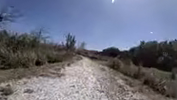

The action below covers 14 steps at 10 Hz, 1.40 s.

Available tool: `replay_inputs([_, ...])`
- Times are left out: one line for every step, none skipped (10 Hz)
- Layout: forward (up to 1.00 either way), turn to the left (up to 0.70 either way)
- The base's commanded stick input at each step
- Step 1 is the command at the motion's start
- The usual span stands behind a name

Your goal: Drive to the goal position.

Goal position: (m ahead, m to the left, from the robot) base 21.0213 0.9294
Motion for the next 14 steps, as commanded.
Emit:
replay_inputs([0.70,0.00])
replay_inputs([0.70,0.00])
replay_inputs([0.70,0.00])
replay_inputs([0.70,0.00])
replay_inputs([0.70,0.00])
replay_inputs([0.70,0.00])
replay_inputs([0.70,0.00])
replay_inputs([0.70,0.00])
replay_inputs([0.70,0.00])
replay_inputs([0.70,0.00])
replay_inputs([0.70,-0.10])
replay_inputs([0.70,-0.35])
replay_inputs([0.70,-0.35])
replay_inputs([0.70,-0.35])
